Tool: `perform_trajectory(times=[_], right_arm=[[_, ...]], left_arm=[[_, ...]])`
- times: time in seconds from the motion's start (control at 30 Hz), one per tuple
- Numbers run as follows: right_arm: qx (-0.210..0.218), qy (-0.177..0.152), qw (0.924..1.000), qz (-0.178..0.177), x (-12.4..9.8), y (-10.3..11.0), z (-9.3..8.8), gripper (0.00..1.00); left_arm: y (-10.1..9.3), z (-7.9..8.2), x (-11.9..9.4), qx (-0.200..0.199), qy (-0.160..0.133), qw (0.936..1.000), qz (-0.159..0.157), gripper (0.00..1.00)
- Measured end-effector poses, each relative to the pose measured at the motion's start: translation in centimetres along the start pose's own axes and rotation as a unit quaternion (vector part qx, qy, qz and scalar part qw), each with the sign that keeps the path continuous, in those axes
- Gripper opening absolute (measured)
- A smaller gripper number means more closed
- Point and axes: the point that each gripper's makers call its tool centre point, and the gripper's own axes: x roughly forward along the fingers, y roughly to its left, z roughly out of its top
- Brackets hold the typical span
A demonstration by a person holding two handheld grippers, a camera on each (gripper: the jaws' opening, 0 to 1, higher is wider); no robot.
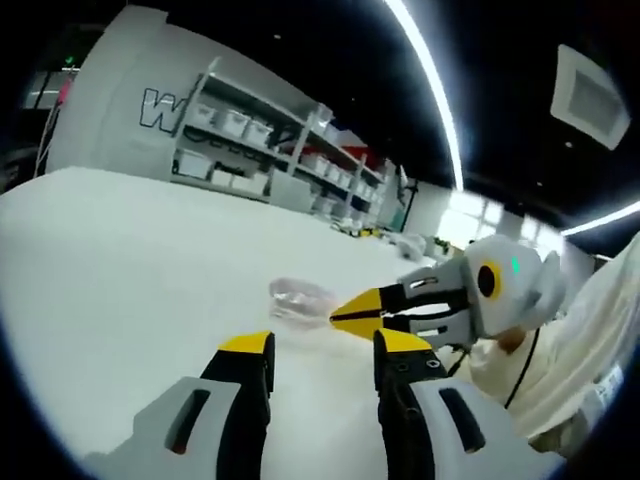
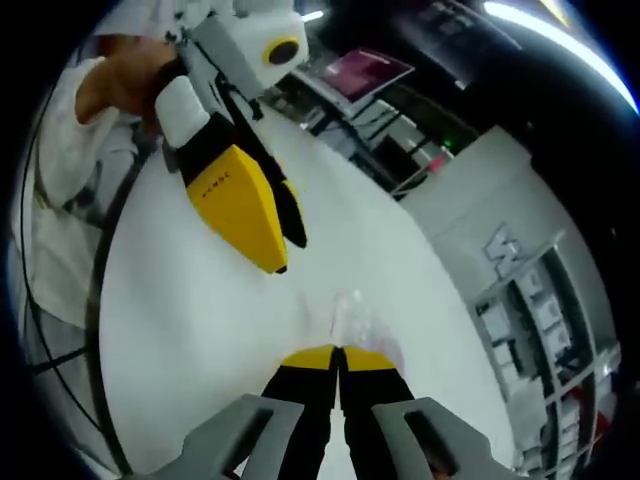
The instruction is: Open the resealable bag by pulling the two sides of the seal apart until the entire bag opening is separated and visibly accessible.
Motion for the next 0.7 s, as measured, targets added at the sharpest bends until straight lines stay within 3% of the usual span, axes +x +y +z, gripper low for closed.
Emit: perform_trajectory(times=[0.17,0.4,0.7], right_arm=[[0.009,-0.009,0.9999,0.0,0.2,0.1,0.2,0.0],[0.02,-0.021,0.9996,-0.005,0.3,-0.1,0.4,0.0],[0.029,-0.027,0.9991,-0.011,0.3,-0.3,0.1,0.0]], left_arm=[[-0.6,0.0,0.9,-0.031,0.001,0.9991,-0.03,0.33],[0.4,-0.7,1.8,-0.059,0.008,0.998,-0.021,0.31],[0.9,-1.4,3.1,-0.108,0.022,0.9932,-0.035,0.31]])
